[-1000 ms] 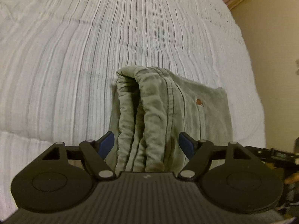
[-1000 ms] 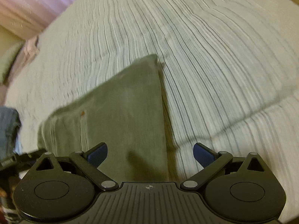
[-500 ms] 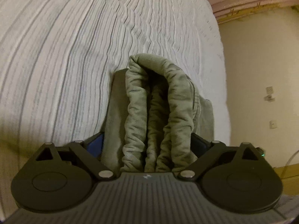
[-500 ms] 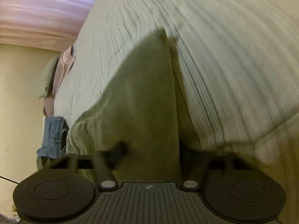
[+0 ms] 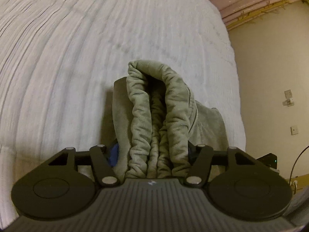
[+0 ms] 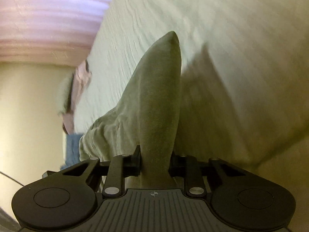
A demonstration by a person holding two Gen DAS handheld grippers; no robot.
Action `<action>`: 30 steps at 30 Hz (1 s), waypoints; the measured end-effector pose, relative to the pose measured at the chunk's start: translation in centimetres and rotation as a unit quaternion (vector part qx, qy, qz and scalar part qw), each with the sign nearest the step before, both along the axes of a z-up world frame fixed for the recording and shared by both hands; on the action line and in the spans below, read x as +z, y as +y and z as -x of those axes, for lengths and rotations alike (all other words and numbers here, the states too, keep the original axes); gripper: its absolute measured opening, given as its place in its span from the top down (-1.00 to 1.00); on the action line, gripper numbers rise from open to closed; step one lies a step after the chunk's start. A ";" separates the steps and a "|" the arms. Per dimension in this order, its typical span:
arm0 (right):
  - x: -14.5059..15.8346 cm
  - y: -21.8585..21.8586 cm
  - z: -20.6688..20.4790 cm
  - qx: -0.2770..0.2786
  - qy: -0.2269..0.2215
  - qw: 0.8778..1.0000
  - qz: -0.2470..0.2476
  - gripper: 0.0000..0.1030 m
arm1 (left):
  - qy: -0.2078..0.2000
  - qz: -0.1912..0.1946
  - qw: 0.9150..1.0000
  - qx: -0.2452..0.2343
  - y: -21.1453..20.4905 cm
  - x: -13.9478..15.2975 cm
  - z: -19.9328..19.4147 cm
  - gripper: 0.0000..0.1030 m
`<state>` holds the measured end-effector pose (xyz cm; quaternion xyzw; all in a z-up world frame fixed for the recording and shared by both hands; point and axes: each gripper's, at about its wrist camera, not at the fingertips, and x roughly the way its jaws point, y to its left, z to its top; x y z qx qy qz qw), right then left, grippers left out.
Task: Fold clothes
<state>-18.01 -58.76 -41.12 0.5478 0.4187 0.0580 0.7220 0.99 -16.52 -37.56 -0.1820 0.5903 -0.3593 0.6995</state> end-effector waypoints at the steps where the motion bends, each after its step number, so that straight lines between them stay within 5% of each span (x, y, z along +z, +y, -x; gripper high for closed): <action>1: 0.5 -1.3 0.1 -0.012 -0.005 1.000 0.004 0.55 | -0.007 0.004 1.000 -0.005 -1.2 0.7 -0.1 -0.11; 6: 2.5 -9.9 0.0 -0.087 -0.009 0.995 0.045 0.54 | -0.028 0.034 0.997 -0.056 -11.4 2.0 -2.4 -0.10; 13: 4.6 -24.4 -2.0 -0.196 -0.021 0.973 0.119 0.54 | -0.021 0.075 0.987 -0.140 -32.7 0.0 -7.3 -0.10; 19: 4.8 -33.8 -3.9 -0.250 -0.033 0.959 0.130 0.54 | -0.048 0.105 0.975 -0.190 -48.5 0.1 -9.9 -0.10; 24: 3.0 -37.6 -4.7 -0.271 -0.030 0.953 0.131 0.54 | -0.065 0.103 0.970 -0.210 -57.4 -0.4 -11.2 -0.10; 30: 0.4 -41.2 -5.3 -0.270 -0.014 0.953 0.137 0.54 | -0.069 0.085 0.970 -0.218 -61.7 -2.4 -11.8 -0.10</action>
